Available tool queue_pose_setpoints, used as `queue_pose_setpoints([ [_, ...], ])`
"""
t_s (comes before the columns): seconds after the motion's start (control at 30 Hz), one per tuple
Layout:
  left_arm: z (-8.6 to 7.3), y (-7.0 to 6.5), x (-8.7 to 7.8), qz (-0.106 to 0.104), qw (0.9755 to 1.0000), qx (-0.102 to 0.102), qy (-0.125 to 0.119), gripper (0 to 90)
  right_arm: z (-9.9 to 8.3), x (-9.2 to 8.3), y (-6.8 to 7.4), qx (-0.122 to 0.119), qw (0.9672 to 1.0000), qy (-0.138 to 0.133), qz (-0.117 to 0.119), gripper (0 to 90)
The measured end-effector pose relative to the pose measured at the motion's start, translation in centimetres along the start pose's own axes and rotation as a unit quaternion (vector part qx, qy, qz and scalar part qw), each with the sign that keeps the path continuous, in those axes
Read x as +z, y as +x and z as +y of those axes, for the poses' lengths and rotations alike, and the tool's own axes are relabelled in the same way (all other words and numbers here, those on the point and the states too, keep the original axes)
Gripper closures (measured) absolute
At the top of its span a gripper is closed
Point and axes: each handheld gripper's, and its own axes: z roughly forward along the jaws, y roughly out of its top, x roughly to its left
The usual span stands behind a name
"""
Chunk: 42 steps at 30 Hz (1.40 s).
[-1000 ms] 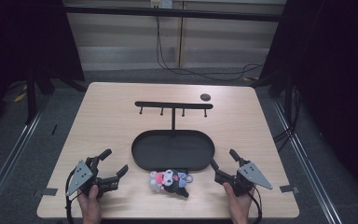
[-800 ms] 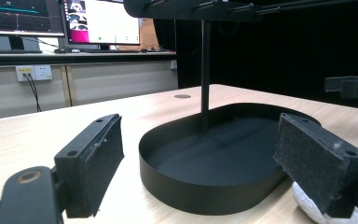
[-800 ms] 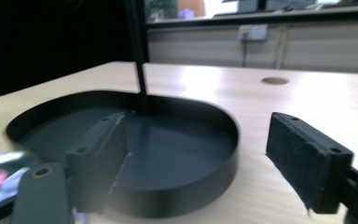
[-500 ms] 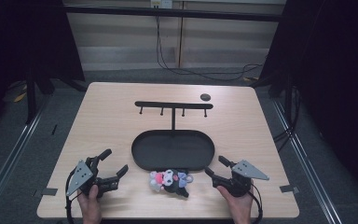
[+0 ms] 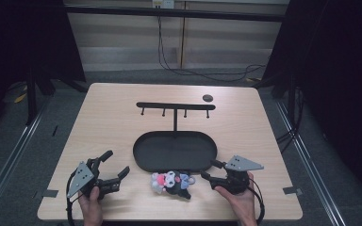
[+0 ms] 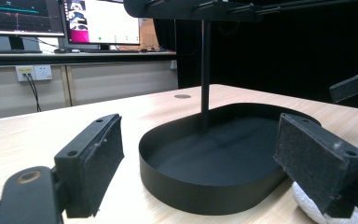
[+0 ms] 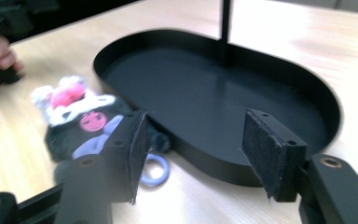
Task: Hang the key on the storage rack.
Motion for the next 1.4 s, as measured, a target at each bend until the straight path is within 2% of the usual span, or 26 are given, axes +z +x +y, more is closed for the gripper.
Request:
queue_pose_setpoints([
  [0.1, 0.0, 0.0, 0.0, 0.000, 1.0000, 0.000, 0.000, 15.2, 0.7, 0.5, 0.2, -0.017, 0.9994, 0.027, 0.015, 45.0],
  [0.17, 0.0, 0.0, 0.0, 0.000, 1.0000, 0.000, 0.000, 15.3, 1.1, 0.8, 0.3, -0.017, 0.9981, 0.052, 0.027, 43.8],
  [0.37, 0.0, 0.0, 0.0, 0.000, 1.0000, 0.000, 0.000, 15.2, 2.2, 1.5, 0.6, -0.030, 0.9910, 0.114, 0.065, 46.7],
  [0.43, 0.0, 0.0, 0.0, 0.000, 1.0000, 0.000, 0.000, 15.2, 2.4, 1.8, 0.8, -0.040, 0.9869, 0.133, 0.082, 49.1],
  [0.5, 0.0, 0.0, 0.0, -0.001, 1.0000, -0.001, 0.000, 15.2, 2.4, 2.2, 1.0, -0.050, 0.9821, 0.158, 0.091, 55.6],
  [0.57, 0.0, 0.0, 0.0, -0.001, 1.0000, -0.001, 0.000, 15.2, 2.5, 2.5, 1.1, -0.056, 0.9772, 0.180, 0.097, 56.8],
  [0.63, 0.0, 0.0, 0.0, -0.001, 1.0000, -0.001, 0.000, 15.2, 2.6, 2.9, 0.9, -0.058, 0.9711, 0.202, 0.113, 61.0],
  [0.73, 0.0, 0.0, 0.0, -0.001, 1.0000, -0.001, 0.000, 15.2, 2.8, 3.7, 0.7, -0.069, 0.9625, 0.235, 0.117, 65.4],
  [0.8, 0.0, 0.0, 0.0, -0.001, 1.0000, -0.001, 0.000, 15.2, 2.9, 4.4, 0.8, -0.077, 0.9547, 0.261, 0.121, 68.6],
  [0.87, 0.0, 0.0, 0.0, 0.000, 1.0000, -0.001, 0.000, 15.2, 3.0, 5.2, 1.0, -0.090, 0.9493, 0.278, 0.115, 71.3],
  [0.9, 0.0, 0.0, 0.0, -0.001, 1.0000, -0.001, 0.000, 15.2, 3.0, 5.5, 1.0, -0.096, 0.9449, 0.289, 0.121, 71.9],
  [0.97, 0.0, 0.0, 0.0, -0.001, 1.0000, -0.001, 0.000, 15.2, 3.0, 6.1, 1.2, -0.103, 0.9395, 0.301, 0.127, 72.4],
  [1.1, 0.0, 0.0, 0.0, -0.001, 1.0000, -0.001, 0.000, 15.2, 3.1, 6.5, 1.4, -0.112, 0.9312, 0.318, 0.139, 71.7],
  [1.17, 0.0, 0.0, 0.0, -0.001, 1.0000, -0.001, 0.000, 15.2, 3.1, 6.7, 1.4, -0.114, 0.9302, 0.320, 0.139, 70.1],
  [1.3, 0.0, 0.0, 0.0, -0.001, 1.0000, -0.001, 0.000, 15.2, 3.0, 7.0, 1.5, -0.122, 0.9251, 0.329, 0.145, 68.5],
  [1.4, 0.0, 0.0, 0.0, -0.001, 1.0000, -0.001, 0.000, 15.2, 3.0, 7.0, 1.5, -0.124, 0.9241, 0.331, 0.144, 68.4],
])
